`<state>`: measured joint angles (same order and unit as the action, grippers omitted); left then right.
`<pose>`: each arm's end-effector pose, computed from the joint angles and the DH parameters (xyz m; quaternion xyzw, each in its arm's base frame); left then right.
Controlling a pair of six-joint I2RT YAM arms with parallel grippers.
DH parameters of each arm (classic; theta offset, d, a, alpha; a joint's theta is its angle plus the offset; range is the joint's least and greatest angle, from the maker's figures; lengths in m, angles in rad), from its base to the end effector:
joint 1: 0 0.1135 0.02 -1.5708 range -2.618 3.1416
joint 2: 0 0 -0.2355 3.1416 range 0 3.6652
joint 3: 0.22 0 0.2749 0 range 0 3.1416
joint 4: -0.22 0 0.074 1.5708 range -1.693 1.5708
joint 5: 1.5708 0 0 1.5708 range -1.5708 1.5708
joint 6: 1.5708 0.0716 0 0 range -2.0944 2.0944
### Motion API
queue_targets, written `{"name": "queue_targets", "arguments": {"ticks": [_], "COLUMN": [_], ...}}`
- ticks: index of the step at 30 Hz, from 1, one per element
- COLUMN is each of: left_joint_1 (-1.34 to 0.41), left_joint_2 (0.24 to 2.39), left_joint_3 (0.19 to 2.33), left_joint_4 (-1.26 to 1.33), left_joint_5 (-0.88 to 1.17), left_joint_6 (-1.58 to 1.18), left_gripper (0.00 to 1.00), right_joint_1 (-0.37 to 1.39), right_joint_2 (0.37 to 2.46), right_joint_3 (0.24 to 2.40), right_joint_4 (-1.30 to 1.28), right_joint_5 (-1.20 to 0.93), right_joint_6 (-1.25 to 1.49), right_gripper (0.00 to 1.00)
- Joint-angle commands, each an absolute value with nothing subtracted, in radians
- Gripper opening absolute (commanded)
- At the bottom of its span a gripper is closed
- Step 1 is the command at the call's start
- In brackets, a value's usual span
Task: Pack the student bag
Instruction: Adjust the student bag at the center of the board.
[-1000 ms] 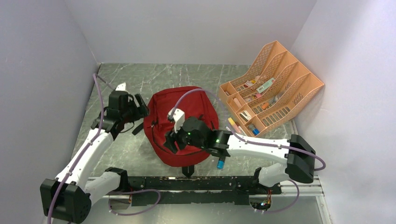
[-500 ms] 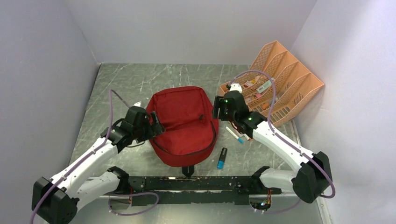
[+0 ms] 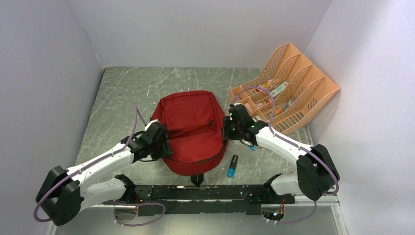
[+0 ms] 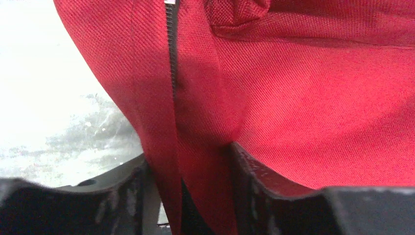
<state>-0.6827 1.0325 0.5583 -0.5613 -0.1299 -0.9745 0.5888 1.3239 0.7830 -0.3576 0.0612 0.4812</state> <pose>0.1915 -0.1438 0.1219 -0.1569 0.9496 -0.1522 0.2245 0.2635 0.1707 0.1413 -0.0407 0.9428 0.1432 0.2984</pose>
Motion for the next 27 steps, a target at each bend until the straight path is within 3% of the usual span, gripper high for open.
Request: {"name": "queue_targets", "arguments": {"ticks": [1, 3, 6, 13, 16, 19, 23, 27], "left_joint_1": [-0.688, -0.671, -0.590, -0.370, -0.331, -0.322, -0.322, -0.325], "left_joint_2": [1.098, 1.115, 1.136, 1.189, 1.211, 1.217, 1.165, 1.111], "left_joint_3": [0.609, 0.637, 0.672, 0.815, 0.866, 0.910, 0.975, 1.041], "left_joint_4": [-0.490, -0.498, -0.506, -0.564, -0.575, -0.603, -0.629, -0.580], "left_joint_5": [-0.161, -0.170, -0.134, -0.167, -0.202, -0.232, -0.280, -0.186], "left_joint_6": [-0.926, -0.902, -0.835, -0.614, -0.547, -0.499, -0.437, -0.351], "left_gripper": [0.45, 0.31, 0.18, 0.15, 0.26, 0.39, 0.57, 0.62], "right_joint_1": [0.591, 0.606, 0.642, 0.836, 0.927, 0.960, 0.960, 0.936], "right_joint_2": [1.354, 1.362, 1.369, 1.411, 1.439, 1.424, 1.305, 1.190], "right_joint_3": [0.740, 0.734, 0.734, 0.764, 0.776, 0.772, 0.750, 0.731], "right_joint_4": [-0.299, -0.283, -0.274, -0.230, -0.193, -0.179, -0.218, -0.242], "right_joint_5": [-0.053, -0.072, -0.075, -0.081, -0.071, -0.012, 0.172, 0.306], "right_joint_6": [0.472, 0.474, 0.474, 0.516, 0.559, 0.596, 0.629, 0.639], "right_gripper": [0.44, 0.39, 0.29, 0.17, 0.18, 0.38, 0.49, 0.52]}}
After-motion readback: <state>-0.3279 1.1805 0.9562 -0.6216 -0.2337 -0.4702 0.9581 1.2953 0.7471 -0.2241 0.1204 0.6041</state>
